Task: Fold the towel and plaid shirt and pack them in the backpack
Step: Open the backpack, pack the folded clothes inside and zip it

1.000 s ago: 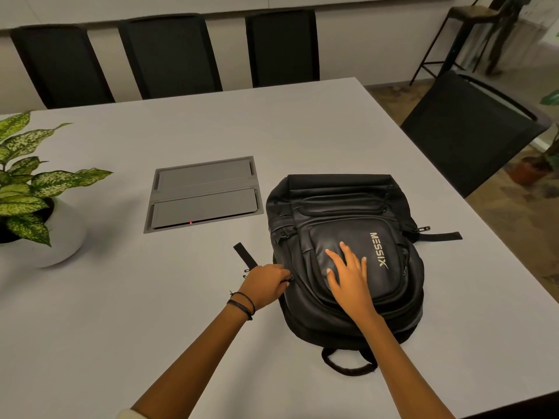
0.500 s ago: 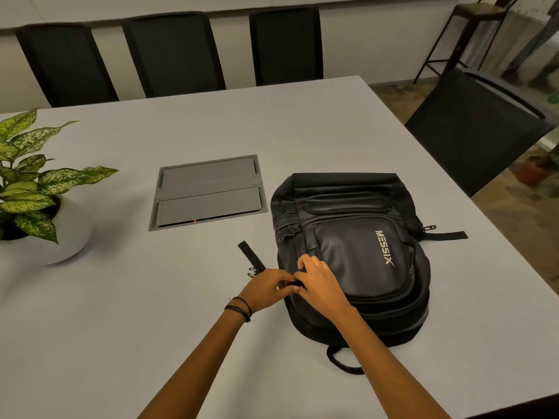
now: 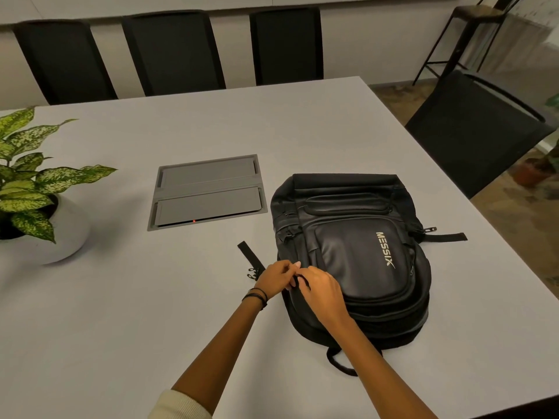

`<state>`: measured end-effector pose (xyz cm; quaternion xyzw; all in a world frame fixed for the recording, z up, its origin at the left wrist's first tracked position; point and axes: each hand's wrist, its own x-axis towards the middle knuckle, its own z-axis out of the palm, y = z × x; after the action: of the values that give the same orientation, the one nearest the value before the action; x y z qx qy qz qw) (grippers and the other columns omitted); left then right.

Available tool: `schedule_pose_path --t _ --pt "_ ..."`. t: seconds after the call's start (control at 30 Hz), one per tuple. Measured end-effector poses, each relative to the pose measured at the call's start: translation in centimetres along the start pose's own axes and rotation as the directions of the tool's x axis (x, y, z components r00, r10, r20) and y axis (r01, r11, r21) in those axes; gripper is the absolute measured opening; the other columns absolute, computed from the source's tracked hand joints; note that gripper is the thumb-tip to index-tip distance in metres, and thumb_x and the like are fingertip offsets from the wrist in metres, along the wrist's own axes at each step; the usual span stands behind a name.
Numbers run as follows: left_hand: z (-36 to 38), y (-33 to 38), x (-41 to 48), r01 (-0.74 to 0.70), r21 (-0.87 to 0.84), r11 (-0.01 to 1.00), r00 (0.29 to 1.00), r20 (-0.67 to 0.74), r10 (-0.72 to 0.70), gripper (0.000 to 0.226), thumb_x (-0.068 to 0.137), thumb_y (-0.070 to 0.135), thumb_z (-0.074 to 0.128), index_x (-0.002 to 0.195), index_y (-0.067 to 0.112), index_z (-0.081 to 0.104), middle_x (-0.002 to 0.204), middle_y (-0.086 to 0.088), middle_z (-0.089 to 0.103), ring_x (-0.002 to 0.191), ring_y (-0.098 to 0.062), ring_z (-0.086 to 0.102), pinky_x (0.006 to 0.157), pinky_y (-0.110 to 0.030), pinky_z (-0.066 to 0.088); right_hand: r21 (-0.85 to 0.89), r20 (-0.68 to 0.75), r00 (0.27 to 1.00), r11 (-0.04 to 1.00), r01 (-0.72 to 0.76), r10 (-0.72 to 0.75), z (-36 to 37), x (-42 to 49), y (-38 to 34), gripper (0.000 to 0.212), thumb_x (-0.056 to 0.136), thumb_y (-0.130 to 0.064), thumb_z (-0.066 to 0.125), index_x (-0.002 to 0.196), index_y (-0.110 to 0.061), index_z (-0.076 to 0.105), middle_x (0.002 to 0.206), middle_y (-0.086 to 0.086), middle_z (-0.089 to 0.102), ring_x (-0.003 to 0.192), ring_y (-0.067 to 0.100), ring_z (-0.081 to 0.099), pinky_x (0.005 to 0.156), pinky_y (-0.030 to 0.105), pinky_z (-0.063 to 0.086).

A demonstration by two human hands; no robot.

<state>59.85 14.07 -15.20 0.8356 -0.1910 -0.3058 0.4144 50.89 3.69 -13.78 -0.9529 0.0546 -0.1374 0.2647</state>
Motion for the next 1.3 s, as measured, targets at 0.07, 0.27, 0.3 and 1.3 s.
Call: schedule_pose_path --t 0.07,0.27,0.3,1.3 --pt "0.3 0.1 0.6 0.033 0.0 0.999 0.999 0.019 -0.033 0.035 0.096 0.044 0.04 0.074 0.018 0.051 0.065 0.004 0.06 0.06 -0.01 0.058 0.059 -0.017 0.043 0.033 -0.059 0.997 0.998 -0.052 0.054 -0.1 -0.4 0.2 0.007 0.075 -0.006 0.071 0.081 -0.009 0.071 0.068 0.003 0.069 0.057 0.013 0.065 0.059 0.027 0.056" --pt "0.8 -0.1 1.3 0.114 -0.069 0.991 0.992 0.059 -0.11 0.034 0.095 0.041 0.044 0.073 0.016 0.051 0.066 0.002 0.058 0.058 -0.009 0.054 0.056 -0.019 0.046 0.165 0.018 0.972 0.958 -0.235 0.236 -1.0 -1.1 0.4 0.012 0.088 -0.017 0.061 0.092 -0.01 0.069 0.074 0.004 0.068 0.057 -0.003 0.049 0.078 0.026 0.048" --pt "0.9 -0.2 1.3 0.118 -0.078 0.99 0.991 0.067 -0.113 0.032 0.095 0.039 0.045 0.074 0.016 0.051 0.067 0.002 0.057 0.059 -0.009 0.054 0.056 -0.019 0.046 0.188 0.022 0.967 0.949 -0.254 0.254 -0.9 -1.2 0.5 0.012 0.088 -0.018 0.061 0.092 -0.01 0.069 0.073 0.003 0.067 0.058 -0.001 0.05 0.076 0.026 0.05" --pt "1.2 -0.2 0.4 0.093 -0.136 0.986 0.982 -0.149 -0.113 0.018 0.094 0.02 0.046 0.077 0.014 0.049 0.068 -0.001 0.056 0.063 -0.014 0.054 0.083 -0.042 0.051 0.21 0.373 0.906 0.933 -0.292 0.2 -4.7 -3.4 2.2 0.011 0.091 -0.019 0.056 0.089 -0.013 0.066 0.06 -0.011 0.061 0.06 0.006 0.06 0.082 0.019 0.046"
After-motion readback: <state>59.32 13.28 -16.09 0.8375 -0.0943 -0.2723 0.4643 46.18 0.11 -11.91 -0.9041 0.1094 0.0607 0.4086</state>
